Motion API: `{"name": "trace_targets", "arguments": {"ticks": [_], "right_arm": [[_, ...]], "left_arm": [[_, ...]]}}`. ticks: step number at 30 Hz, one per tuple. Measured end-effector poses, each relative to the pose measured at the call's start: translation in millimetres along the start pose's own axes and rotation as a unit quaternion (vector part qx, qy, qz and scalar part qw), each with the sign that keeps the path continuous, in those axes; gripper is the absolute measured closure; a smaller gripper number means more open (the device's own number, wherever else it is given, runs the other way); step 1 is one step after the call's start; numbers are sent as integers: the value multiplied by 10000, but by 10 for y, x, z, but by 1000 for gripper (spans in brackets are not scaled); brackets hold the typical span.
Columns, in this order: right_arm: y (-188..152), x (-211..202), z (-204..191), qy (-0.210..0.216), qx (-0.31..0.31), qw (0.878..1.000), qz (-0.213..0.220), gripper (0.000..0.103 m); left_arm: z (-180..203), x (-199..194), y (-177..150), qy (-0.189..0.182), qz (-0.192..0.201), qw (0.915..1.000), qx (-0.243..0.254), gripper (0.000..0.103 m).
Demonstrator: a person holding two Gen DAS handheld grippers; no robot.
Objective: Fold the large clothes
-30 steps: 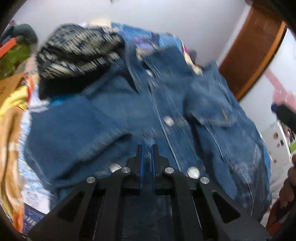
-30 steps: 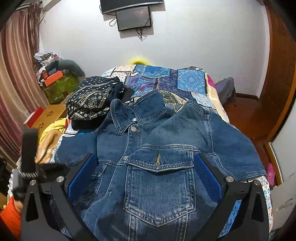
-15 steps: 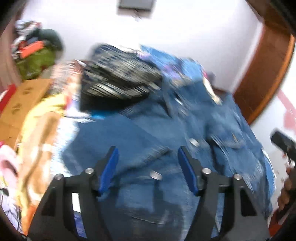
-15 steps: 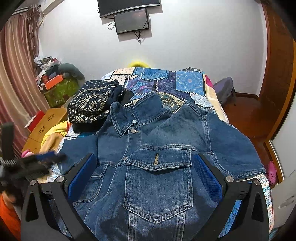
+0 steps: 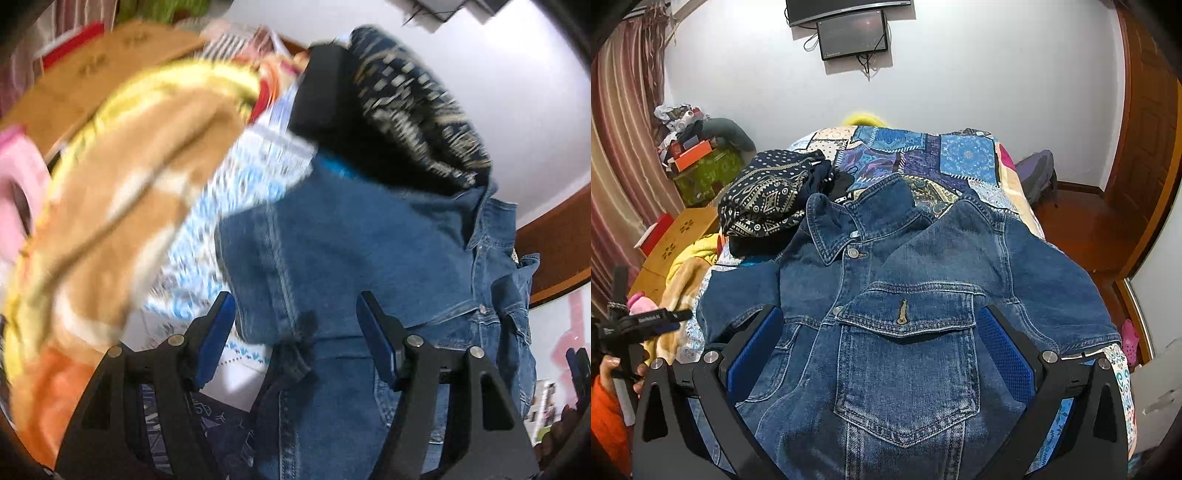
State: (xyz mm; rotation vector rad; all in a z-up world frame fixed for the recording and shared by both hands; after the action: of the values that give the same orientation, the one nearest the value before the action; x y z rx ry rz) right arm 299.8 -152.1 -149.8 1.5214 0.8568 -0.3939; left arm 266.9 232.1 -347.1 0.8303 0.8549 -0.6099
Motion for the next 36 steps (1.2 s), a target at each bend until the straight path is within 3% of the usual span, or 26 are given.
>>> {"name": "trace_targets", "arguments": {"ticks": [5, 13, 15, 17, 18, 20, 22, 28, 31, 36], "right_arm": [[-15, 33, -14, -66, -67, 9999, -43, 0], [-76, 151, -53, -72, -98, 9997, -195, 0], [-94, 156, -63, -81, -136, 9997, -206, 0], [-92, 149, -58, -93, -147, 9997, -188, 0], [-92, 139, -58, -90, -138, 9997, -180, 0], [-83, 120, -47, -65, -98, 9998, -174, 0], [-67, 84, -27, -38, -69, 9999, -137, 0], [-17, 3, 74, 13, 90, 10000, -27, 0], [8, -28, 135, 44, 181, 9998, 10, 0], [48, -106, 274, 98, 371, 9992, 112, 0]], "left_arm": [[-152, 369, -191, -360, -593, 9957, -610, 36], [-211, 655, -275, -443, -777, 9902, -1076, 36], [-124, 687, -262, -562, -793, 9905, -976, 44], [-60, 731, -268, -537, -860, 9911, -859, 64], [-37, 725, -263, -509, -824, 9921, -804, 65], [17, 656, -238, -454, -671, 9945, -663, 75], [74, 536, -179, -254, -438, 9976, -475, 79], [420, -158, 70, 113, 445, 9988, 193, 83], [838, -641, 296, 105, 1057, 9914, 770, 84], [1566, -1226, 559, -232, 1672, 9743, 1492, 85]]}}
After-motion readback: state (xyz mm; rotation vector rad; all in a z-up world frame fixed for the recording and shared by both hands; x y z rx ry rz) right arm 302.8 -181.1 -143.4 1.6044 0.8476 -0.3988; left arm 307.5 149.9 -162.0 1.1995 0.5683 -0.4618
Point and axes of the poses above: each gripper's, at about its wrist camera, not at the fingertips, and x roughly the way its jaws point, z to its right, y to its top, the point moved 8 cm from there along x, roughly the way its jaws point, and after that the axes turned 4 degrees about x, right-handed, at the moved point
